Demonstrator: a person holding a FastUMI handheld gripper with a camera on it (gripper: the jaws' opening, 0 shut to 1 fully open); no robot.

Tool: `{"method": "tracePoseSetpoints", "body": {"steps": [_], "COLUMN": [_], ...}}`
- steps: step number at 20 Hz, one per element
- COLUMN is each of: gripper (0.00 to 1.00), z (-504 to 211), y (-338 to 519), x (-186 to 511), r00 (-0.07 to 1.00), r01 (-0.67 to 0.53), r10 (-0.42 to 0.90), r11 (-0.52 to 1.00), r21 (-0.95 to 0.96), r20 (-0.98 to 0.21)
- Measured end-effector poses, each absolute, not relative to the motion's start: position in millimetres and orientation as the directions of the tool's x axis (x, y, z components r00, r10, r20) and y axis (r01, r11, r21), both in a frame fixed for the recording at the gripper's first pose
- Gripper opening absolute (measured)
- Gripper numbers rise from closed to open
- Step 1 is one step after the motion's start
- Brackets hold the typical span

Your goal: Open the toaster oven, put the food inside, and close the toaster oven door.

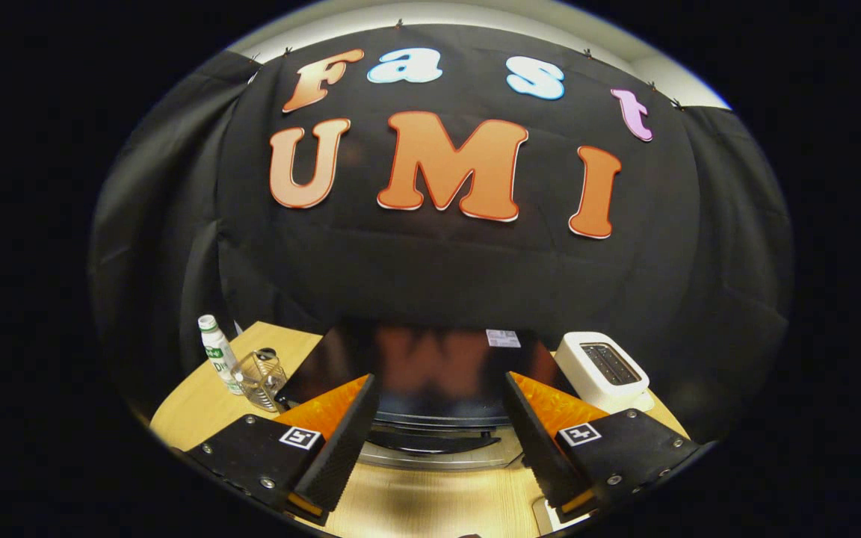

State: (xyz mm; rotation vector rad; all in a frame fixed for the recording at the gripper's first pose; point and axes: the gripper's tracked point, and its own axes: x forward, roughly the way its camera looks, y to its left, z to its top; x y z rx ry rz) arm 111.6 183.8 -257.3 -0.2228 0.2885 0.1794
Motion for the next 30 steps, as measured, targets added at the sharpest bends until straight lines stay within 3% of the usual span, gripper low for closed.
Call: {"method": "tracePoseSetpoints", "body": {"steps": [7, 11, 30], "gripper": [0.99, 0.99, 0.99], "z": [-306, -308, -377], "y": [179, 184, 157], "x": [120, 113, -9], "r00": [0.904, 0.895, 0.852], "r01": [-0.202, -0.221, -0.294], "r10": [0.124, 0.166, 0.177], "r11": [0.967, 0.971, 0.940], "r21": [-0.153, -0.088, -0.171], "r20": [-0.410, -0.413, -0.492]}}
